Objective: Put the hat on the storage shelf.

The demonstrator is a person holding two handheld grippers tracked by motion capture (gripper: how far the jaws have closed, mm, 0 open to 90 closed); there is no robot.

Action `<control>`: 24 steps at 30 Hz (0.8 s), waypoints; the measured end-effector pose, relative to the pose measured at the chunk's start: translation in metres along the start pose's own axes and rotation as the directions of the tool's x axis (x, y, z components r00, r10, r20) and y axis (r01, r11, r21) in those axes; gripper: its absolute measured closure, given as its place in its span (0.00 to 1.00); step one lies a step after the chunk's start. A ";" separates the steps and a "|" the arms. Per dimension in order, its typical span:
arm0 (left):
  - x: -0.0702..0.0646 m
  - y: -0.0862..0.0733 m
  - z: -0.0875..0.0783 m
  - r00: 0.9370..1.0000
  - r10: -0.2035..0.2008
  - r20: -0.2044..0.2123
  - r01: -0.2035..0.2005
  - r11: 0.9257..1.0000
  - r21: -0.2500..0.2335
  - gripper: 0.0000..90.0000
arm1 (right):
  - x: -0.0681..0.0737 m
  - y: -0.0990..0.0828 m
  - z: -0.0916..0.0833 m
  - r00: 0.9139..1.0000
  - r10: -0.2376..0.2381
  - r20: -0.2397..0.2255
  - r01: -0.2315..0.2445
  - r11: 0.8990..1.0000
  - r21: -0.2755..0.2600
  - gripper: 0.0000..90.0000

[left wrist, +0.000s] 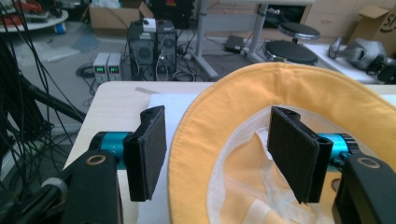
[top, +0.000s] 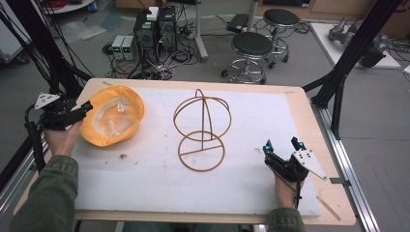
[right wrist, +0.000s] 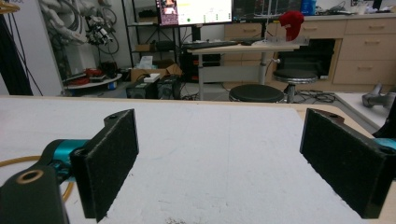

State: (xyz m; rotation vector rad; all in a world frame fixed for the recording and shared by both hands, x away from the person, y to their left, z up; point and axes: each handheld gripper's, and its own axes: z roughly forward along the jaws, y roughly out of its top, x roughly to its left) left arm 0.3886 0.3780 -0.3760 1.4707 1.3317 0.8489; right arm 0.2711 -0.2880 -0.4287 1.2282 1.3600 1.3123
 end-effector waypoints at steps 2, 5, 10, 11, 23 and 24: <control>0.001 0.000 0.004 1.000 -0.012 0.002 0.012 1.000 -0.003 0.42 | 0.000 0.000 0.000 1.000 -0.007 -0.003 0.007 1.000 -0.002 0.12; 0.003 0.001 0.014 1.000 0.007 0.006 -0.007 0.999 0.035 0.42 | 0.001 0.000 0.001 1.000 -0.008 -0.010 0.008 1.000 0.004 0.12; 0.011 0.003 0.029 1.000 -0.009 0.008 0.008 0.998 0.069 0.42 | 0.001 -0.001 0.001 1.000 -0.009 -0.021 0.010 1.000 0.007 0.12; 0.013 0.002 0.031 1.000 -0.015 0.006 0.014 0.997 0.072 0.42 | 0.001 -0.001 0.002 1.000 -0.014 -0.023 0.014 1.000 0.005 0.12; 0.028 -0.011 0.045 0.995 -0.084 0.061 0.073 0.985 0.157 0.43 | 0.004 -0.001 0.002 0.999 -0.023 -0.030 0.023 1.000 0.018 0.12; 0.028 -0.012 0.046 0.994 -0.089 0.068 0.077 0.983 0.165 0.43 | 0.005 -0.001 0.002 0.999 -0.023 -0.027 0.023 1.000 0.014 0.12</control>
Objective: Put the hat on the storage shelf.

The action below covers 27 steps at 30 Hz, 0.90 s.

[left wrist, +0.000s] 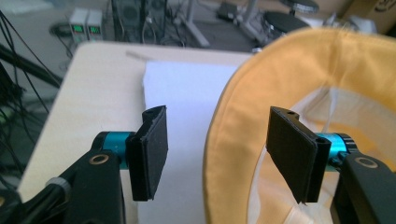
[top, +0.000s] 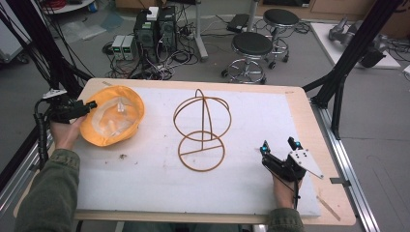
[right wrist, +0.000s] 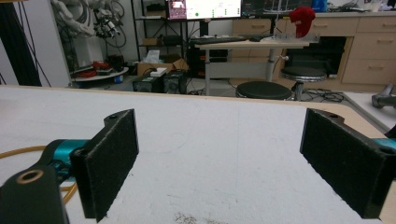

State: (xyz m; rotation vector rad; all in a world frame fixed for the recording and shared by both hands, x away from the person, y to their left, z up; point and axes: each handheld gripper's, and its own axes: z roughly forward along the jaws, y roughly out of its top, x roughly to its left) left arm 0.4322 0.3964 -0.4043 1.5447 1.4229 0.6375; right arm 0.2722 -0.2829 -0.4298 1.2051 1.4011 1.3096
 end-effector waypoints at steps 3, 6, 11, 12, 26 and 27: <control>-0.002 0.000 0.000 1.000 -0.003 0.030 0.003 1.000 0.001 0.48 | 0.000 0.000 0.000 1.000 -0.003 0.004 0.003 1.000 0.000 0.12; -0.004 0.000 0.000 0.999 -0.003 0.035 0.002 1.000 0.011 0.65 | -0.001 0.000 0.000 1.000 -0.006 0.011 0.006 1.000 -0.005 0.12; -0.002 0.002 -0.004 0.998 -0.048 0.045 0.048 0.999 -0.015 0.93 | -0.001 0.001 -0.001 1.000 -0.011 0.014 0.011 1.000 -0.014 0.12; -0.003 0.003 -0.005 0.998 -0.043 0.046 0.044 0.999 -0.022 0.95 | -0.001 0.001 -0.001 1.000 -0.011 0.015 0.011 1.000 -0.014 0.12; -0.017 0.008 -0.013 0.998 0.009 0.070 -0.003 0.997 -0.077 0.96 | 0.000 0.001 -0.002 1.000 -0.003 0.017 0.003 1.000 -0.014 0.12; -0.018 0.008 -0.015 0.997 0.016 0.077 -0.010 0.996 -0.085 0.96 | 0.000 0.001 -0.003 1.000 -0.002 0.017 0.003 1.000 -0.016 0.12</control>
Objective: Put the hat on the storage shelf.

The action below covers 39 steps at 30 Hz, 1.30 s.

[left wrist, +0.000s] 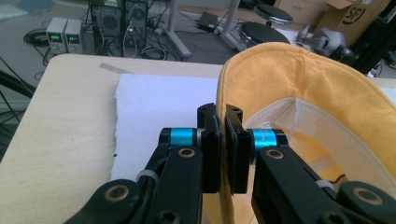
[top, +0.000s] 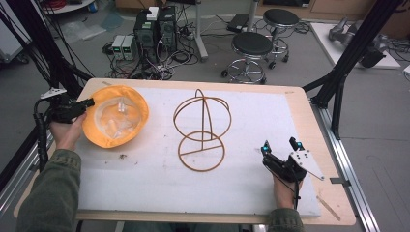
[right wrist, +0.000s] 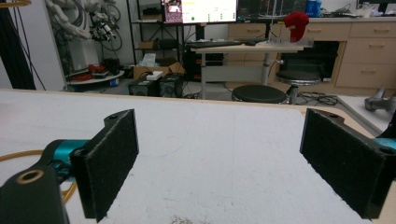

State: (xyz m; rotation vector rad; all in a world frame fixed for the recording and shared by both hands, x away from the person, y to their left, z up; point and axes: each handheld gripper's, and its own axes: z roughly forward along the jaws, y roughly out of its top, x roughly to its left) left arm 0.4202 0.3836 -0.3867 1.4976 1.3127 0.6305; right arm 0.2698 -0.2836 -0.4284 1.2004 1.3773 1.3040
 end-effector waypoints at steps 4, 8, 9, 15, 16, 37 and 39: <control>-0.008 0.003 -0.006 0.999 0.016 0.030 -0.015 0.999 -0.033 0.96 | 0.000 0.000 0.000 1.000 0.001 0.002 -0.001 1.000 0.000 0.12; -0.019 0.007 -0.011 0.998 0.043 0.051 -0.039 0.997 -0.066 0.96 | 0.000 0.000 0.000 1.000 -0.009 0.001 0.009 1.000 -0.002 0.12; -0.021 0.007 -0.013 0.997 0.044 0.060 -0.039 0.996 -0.078 0.96 | 0.000 0.000 0.000 1.000 -0.010 0.001 0.010 1.000 -0.002 0.12; -0.033 0.012 -0.023 0.992 0.057 0.113 -0.040 0.989 -0.144 0.96 | -0.001 0.000 0.000 1.000 -0.015 0.004 0.015 1.000 -0.012 0.12; -0.034 0.013 -0.025 0.991 0.058 0.122 -0.038 0.987 -0.157 0.96 | 0.000 0.000 -0.001 1.000 -0.009 0.003 0.009 1.000 -0.008 0.12; -0.087 0.049 -0.065 0.957 0.139 0.253 0.004 0.869 -0.495 0.96 | 0.001 0.001 -0.001 1.000 -0.008 0.010 0.009 1.000 -0.015 0.12; -0.097 0.054 -0.065 0.953 0.165 0.254 -0.016 0.865 -0.502 0.96 | 0.001 0.001 -0.001 1.000 -0.008 0.009 0.008 1.000 -0.019 0.12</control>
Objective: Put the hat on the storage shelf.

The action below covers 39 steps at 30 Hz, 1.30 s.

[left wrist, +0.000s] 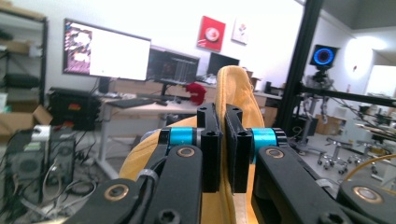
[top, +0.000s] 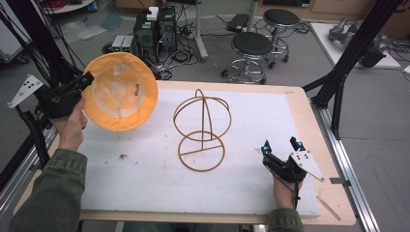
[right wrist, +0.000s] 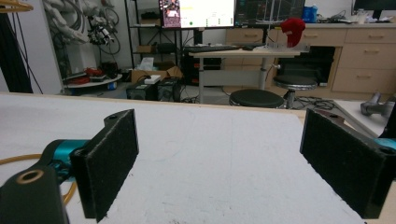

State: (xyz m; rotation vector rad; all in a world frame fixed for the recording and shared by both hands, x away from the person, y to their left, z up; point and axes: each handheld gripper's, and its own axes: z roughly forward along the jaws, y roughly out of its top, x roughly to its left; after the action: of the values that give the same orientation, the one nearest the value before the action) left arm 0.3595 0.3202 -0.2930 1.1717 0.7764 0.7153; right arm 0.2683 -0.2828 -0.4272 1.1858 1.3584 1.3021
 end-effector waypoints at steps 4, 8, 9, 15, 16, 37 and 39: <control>-0.010 0.004 0.009 1.000 0.004 0.007 -0.004 1.000 -0.003 0.96 | 0.000 0.000 -0.001 1.000 0.002 0.002 -0.002 1.000 -0.004 0.12; -0.016 0.006 0.017 1.000 0.002 0.005 -0.002 1.000 -0.003 0.96 | -0.001 0.001 -0.001 1.000 -0.001 0.000 0.001 1.000 -0.009 0.12; -0.018 0.007 0.020 1.000 0.002 0.004 -0.002 1.000 -0.005 0.96 | -0.001 0.001 -0.001 1.000 0.001 -0.001 -0.001 1.000 -0.009 0.12; -0.029 0.018 0.033 1.000 0.014 0.007 -0.014 1.000 -0.011 0.96 | -0.001 0.001 -0.001 1.000 0.002 -0.003 -0.002 1.000 -0.009 0.12; -0.031 0.020 0.035 1.000 0.017 0.009 -0.017 1.000 -0.011 0.96 | -0.001 0.001 -0.001 1.000 0.004 -0.003 -0.004 1.000 -0.008 0.12; -0.081 0.038 0.082 0.993 0.100 0.066 -0.101 0.995 0.015 0.96 | -0.005 0.003 -0.006 0.999 0.034 0.003 -0.034 0.999 -0.028 0.12; -0.085 0.040 0.085 0.992 0.105 0.070 -0.106 0.994 0.012 0.96 | -0.005 0.003 -0.007 0.999 0.035 0.002 -0.035 0.999 -0.027 0.12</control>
State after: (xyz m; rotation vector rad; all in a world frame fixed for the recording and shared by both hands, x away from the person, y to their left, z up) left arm 0.3804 0.2155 -0.2244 1.2524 0.6669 0.7528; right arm 0.2625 -0.2887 -0.4243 1.1969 1.3198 1.3397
